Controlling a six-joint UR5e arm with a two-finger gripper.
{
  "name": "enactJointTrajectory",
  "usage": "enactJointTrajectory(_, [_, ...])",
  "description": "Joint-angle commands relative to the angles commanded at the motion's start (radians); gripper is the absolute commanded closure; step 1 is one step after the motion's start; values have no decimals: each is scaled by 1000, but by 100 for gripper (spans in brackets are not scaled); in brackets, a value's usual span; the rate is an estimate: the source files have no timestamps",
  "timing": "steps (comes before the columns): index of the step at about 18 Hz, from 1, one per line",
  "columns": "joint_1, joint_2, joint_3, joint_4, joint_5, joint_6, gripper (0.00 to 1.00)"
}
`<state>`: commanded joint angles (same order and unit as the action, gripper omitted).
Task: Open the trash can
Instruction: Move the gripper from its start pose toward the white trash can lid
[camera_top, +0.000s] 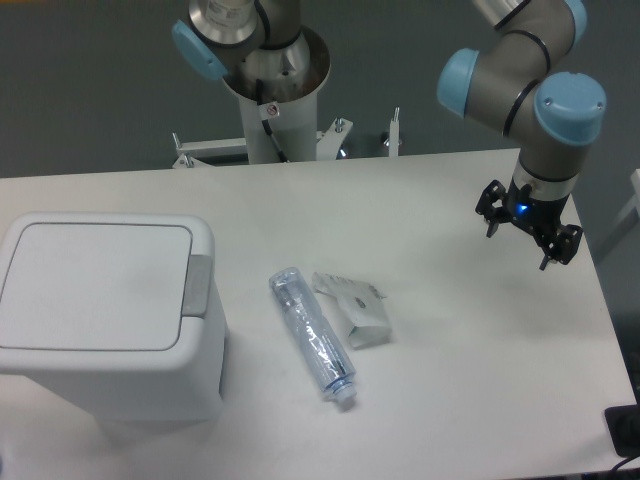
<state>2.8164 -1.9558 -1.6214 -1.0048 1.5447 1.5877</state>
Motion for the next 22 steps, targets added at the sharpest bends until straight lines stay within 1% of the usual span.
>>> enactJointTrajectory(6, [8,0,-2,2,-5,-2,0])
enactJointTrajectory(8, [8,3,-11,6,-6,-3,0])
enactJointTrajectory(9, [8,5,-21,15,-9,-5,0])
enactJointTrajectory(10, [8,9,-38,37,-20,-14,0])
enactJointTrajectory(11, [6,12,-60,64,-23,-32,0])
enactJointTrajectory(12, [6,12,-63,77,-25,-46,0])
enactJointTrajectory(14, [6,15,-63,78,-28,-83,0])
enactJointTrajectory(16, [5,17,-61,78,-50,-151,0])
enactJointTrajectory(17, [-1,20,-60,72,-54,-196,0])
enactJointTrajectory(19, [-9,23,-51,54,-46,-209,0])
enactJointTrajectory(22, [-32,44,12,-53,-52,-277,0])
